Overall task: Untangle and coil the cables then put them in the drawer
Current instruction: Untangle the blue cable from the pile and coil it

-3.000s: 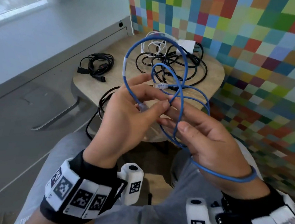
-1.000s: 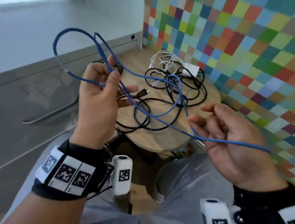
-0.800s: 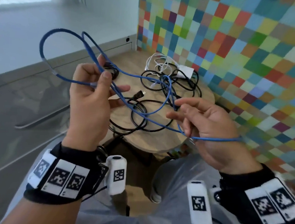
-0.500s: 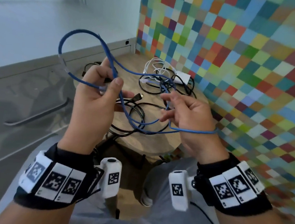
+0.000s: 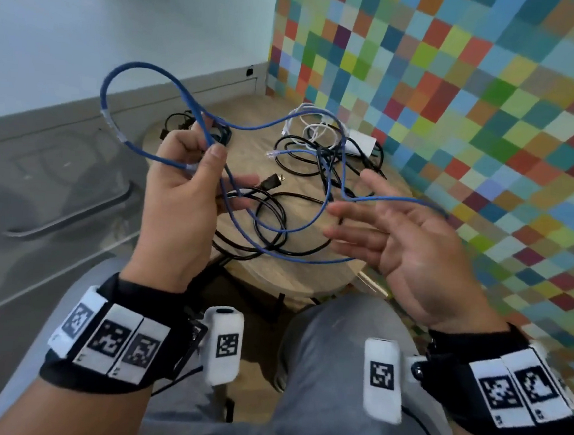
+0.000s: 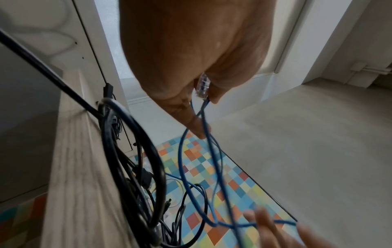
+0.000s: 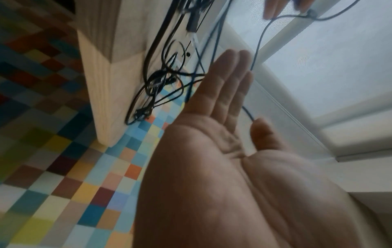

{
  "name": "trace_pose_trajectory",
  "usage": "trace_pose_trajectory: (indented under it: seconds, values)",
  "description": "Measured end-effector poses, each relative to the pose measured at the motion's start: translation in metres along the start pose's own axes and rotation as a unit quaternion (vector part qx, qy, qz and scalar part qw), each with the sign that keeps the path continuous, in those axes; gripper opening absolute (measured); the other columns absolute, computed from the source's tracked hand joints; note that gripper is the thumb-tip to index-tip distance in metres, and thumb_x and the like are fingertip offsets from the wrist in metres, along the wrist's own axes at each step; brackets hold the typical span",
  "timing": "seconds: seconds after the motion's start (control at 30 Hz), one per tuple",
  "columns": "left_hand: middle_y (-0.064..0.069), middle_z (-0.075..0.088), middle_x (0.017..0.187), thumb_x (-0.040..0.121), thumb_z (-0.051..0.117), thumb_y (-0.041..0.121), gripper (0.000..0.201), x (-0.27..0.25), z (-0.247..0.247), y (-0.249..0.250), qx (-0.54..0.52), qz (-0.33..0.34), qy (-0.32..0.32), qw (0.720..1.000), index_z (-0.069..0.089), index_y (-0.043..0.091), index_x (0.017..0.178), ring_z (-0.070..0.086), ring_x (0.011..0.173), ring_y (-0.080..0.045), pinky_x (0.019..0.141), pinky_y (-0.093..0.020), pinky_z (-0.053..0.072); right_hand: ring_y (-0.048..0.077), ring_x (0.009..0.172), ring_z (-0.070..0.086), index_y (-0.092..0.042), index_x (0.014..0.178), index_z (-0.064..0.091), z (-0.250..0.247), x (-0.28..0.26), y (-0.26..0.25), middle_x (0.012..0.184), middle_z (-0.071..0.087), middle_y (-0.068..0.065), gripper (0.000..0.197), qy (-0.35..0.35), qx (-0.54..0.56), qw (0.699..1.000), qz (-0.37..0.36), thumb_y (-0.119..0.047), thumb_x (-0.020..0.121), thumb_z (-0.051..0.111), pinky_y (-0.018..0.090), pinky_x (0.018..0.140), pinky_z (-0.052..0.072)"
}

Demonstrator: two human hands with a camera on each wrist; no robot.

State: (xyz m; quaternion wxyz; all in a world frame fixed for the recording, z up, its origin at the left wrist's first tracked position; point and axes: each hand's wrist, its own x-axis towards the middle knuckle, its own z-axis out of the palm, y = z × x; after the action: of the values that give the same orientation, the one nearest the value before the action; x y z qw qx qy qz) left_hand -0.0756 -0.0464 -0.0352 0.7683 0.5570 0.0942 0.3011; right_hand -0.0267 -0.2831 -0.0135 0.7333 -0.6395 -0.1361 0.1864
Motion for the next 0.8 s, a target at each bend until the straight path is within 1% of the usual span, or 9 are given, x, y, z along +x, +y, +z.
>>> trace_pose_trajectory:
  seconds: [0.07,0.1,0.2,0.3,0.4,0.5,0.6,0.7,0.8]
  values:
    - [0.018,0.07,0.098,0.108,0.051,0.013,0.013,0.0,-0.003,0.003,-0.018,-0.001,0.004,1.0,0.048,0.018,0.096,0.076,0.079,-0.029,0.056,-0.031,0.058,0.032,0.076,0.075,-0.014,0.13,0.067,-0.008,-0.001,-0.009,0.095,0.077,0.017,0.033,0.046,-0.07,0.996,0.0,-0.019,0.109,0.042,0.033,0.059,0.06]
    - [0.019,0.07,0.097,0.108,0.051,0.013,0.014,0.0,-0.004,0.006,-0.027,0.002,0.005,1.0,0.048,0.018,0.096,0.076,0.078,-0.028,0.057,-0.032,0.058,0.031,0.068,0.073,-0.014,0.121,0.072,-0.013,-0.002,-0.012,0.089,0.076,0.018,0.033,0.047,-0.105,0.993,0.004,-0.02,0.11,0.043,0.032,0.053,0.056]
    - [0.022,0.072,0.091,0.108,0.049,0.012,0.016,0.0,-0.006,0.014,-0.043,0.017,0.015,0.999,0.047,0.019,0.094,0.075,0.075,-0.024,0.059,-0.031,0.058,0.029,0.055,0.062,-0.008,0.094,0.078,-0.032,-0.005,-0.021,0.07,0.068,0.017,0.034,0.05,-0.151,0.987,-0.001,-0.015,0.107,0.048,0.033,0.048,0.047]
    - [0.02,0.073,0.091,0.108,0.049,0.011,0.017,0.001,-0.008,0.016,-0.052,0.02,0.015,0.998,0.047,0.019,0.093,0.074,0.074,-0.022,0.063,-0.032,0.056,0.025,0.053,0.053,-0.008,0.076,0.067,-0.05,0.002,-0.03,0.058,0.051,0.007,0.033,0.112,-0.085,0.988,-0.058,-0.015,0.102,0.049,0.032,0.049,0.044]
    - [0.019,0.071,0.093,0.108,0.05,0.011,0.016,0.0,-0.008,0.013,-0.057,0.016,0.003,0.998,0.047,0.019,0.094,0.075,0.074,-0.024,0.063,-0.034,0.055,0.023,0.07,0.063,-0.012,0.085,0.067,-0.054,0.014,-0.031,0.071,0.06,0.005,0.028,0.151,-0.057,0.983,-0.085,-0.01,0.105,0.048,0.033,0.059,0.053]
    - [0.018,0.071,0.099,0.107,0.05,0.01,0.016,-0.004,-0.002,0.009,-0.061,0.013,-0.03,0.998,0.048,0.018,0.094,0.075,0.076,-0.027,0.064,-0.033,0.056,0.023,0.095,0.07,-0.017,0.112,0.071,-0.037,0.024,-0.025,0.101,0.074,0.004,0.019,0.137,-0.115,0.981,-0.077,-0.009,0.105,0.056,0.04,0.077,0.058]
    - [0.016,0.071,0.114,0.107,0.049,0.009,0.014,-0.009,0.003,0.008,-0.059,0.011,-0.069,0.996,0.048,0.017,0.095,0.076,0.079,-0.027,0.066,-0.033,0.059,0.016,0.11,0.071,-0.03,0.132,0.063,-0.018,0.031,-0.017,0.126,0.071,-0.003,0.035,0.103,-0.196,0.974,-0.053,-0.015,0.101,0.066,0.044,0.087,0.06]
    - [0.007,0.061,0.145,0.104,0.05,0.011,0.01,-0.014,0.006,0.011,-0.074,0.018,-0.105,0.992,0.048,0.016,0.095,0.076,0.08,-0.025,0.067,-0.034,0.06,0.017,0.103,0.075,-0.039,0.134,0.057,-0.003,0.035,-0.01,0.126,0.07,-0.002,0.045,0.049,-0.231,0.971,-0.033,-0.018,0.098,0.071,0.045,0.085,0.062]
    - [0.002,0.059,0.148,0.1,0.052,0.013,0.005,-0.016,0.007,0.012,-0.082,0.016,-0.126,0.988,0.049,0.014,0.096,0.076,0.084,-0.028,0.07,-0.036,0.06,0.024,0.08,0.076,-0.029,0.132,0.061,0.007,0.035,-0.003,0.102,0.077,0.006,0.045,0.058,-0.218,0.973,-0.057,-0.003,0.097,0.068,0.037,0.074,0.064]
